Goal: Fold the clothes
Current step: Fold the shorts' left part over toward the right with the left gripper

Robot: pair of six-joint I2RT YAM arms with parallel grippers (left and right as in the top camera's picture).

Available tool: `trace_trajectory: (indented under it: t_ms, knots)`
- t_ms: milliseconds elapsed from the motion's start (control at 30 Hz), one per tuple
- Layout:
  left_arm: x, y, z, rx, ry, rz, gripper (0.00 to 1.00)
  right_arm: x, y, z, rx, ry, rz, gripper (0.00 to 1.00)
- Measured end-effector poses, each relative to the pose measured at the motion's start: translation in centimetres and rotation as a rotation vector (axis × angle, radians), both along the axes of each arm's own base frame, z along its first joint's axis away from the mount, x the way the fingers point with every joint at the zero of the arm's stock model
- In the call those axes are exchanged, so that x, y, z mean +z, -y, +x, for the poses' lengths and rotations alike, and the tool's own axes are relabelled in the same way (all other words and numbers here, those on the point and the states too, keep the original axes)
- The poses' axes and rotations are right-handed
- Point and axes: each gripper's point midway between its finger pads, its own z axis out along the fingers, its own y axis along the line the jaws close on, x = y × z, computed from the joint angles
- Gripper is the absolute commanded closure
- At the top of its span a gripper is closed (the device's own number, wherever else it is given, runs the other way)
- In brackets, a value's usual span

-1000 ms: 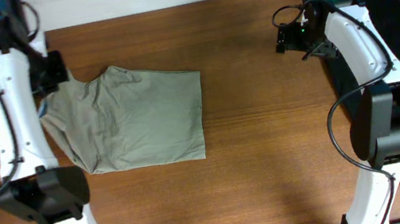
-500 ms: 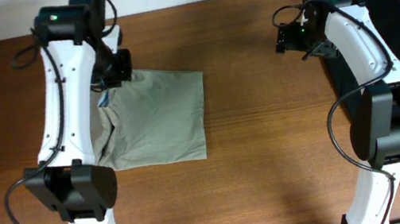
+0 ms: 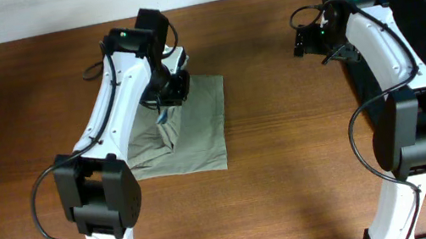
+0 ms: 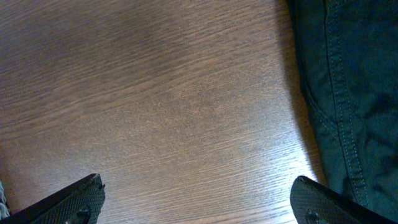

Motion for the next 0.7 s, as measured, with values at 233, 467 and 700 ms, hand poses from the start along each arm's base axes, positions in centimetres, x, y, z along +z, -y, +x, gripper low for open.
trace_trajectory:
  t_ms: [233, 467, 700]
  knots:
    - [-2.9, 1.6, -0.6, -0.003, -0.041, -0.098, 0.91, 0.0, 0.0, 0.0, 0.0, 0.0, 0.0, 0.01]
    - [-3.6, 2.0, -0.9, -0.003, -0.055, -0.123, 0.99, 0.0, 0.0, 0.0, 0.0, 0.0, 0.0, 0.01]
    - [-3.1, 3.7, -1.2, -0.016, -0.075, -0.227, 0.99, 0.0, 0.0, 0.0, 0.0, -0.001, 0.0, 0.01]
